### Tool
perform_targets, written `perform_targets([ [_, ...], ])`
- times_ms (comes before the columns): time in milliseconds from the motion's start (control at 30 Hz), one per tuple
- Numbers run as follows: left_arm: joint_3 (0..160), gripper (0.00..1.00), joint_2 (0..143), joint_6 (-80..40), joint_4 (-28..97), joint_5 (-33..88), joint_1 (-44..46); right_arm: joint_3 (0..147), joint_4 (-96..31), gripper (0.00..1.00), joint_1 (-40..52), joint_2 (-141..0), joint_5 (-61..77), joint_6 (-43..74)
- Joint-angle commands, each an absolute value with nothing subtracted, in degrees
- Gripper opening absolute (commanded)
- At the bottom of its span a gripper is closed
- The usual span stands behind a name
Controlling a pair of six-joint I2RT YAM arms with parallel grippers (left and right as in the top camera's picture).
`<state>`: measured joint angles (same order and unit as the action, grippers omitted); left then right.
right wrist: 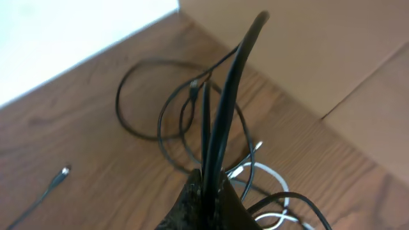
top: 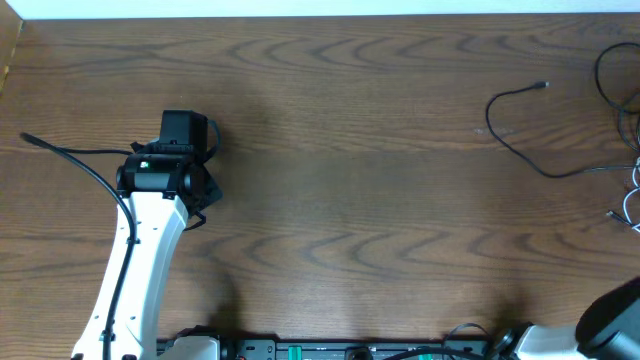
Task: Untangle cables
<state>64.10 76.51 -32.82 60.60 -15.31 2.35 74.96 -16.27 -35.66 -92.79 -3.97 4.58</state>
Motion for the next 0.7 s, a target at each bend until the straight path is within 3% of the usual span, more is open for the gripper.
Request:
perform_targets([
  [0,64.0,0.59,76.8,-32.9,60.8,-15.6,2.2,76.2,-16.1,0.09,-35.3,-95.7,3.2,3.9],
  [33,64.0,0.59,76.8,-32.9,60.8,-15.6,2.2,76.2,-15.8,0.26,-34.7,-96.6,6.5,2.4],
  [100,64.0,0.59,76.8,-32.9,60.8,-15.6,2.2,76.2,-15.8,0.41,-33.3,-96.8,10.0,0.4],
  [133,64.0,0.59,76.8,-32.9,60.8,-15.6,2.2,76.2,-17.8,0.53,-31.0,-96.7,15.5,0.0],
  [233,64.0,0.59,76.8,-32.9,60.8,-15.6,2.2,76.1,-26.9,0.58,-25.5,-96.8,20.6,-3.1],
  [333,64.0,0.59,76.8,-32.9,60.8,-14.5,2.2,75.9,-36.6,0.64,-19.6,-97.6,19.6,-14.4],
  [467,64.0,0.59,76.8,-32.9,60.8,-14.4,2.2,75.9,-41.2,0.74,-16.1,-100.8,13.1,-19.5],
  [667,64.0,0.60,76.8,-32.9,60.8,-14.4,2.2,75.9,-42.1,0.75,-15.8,-110.0,1.2,-19.8],
])
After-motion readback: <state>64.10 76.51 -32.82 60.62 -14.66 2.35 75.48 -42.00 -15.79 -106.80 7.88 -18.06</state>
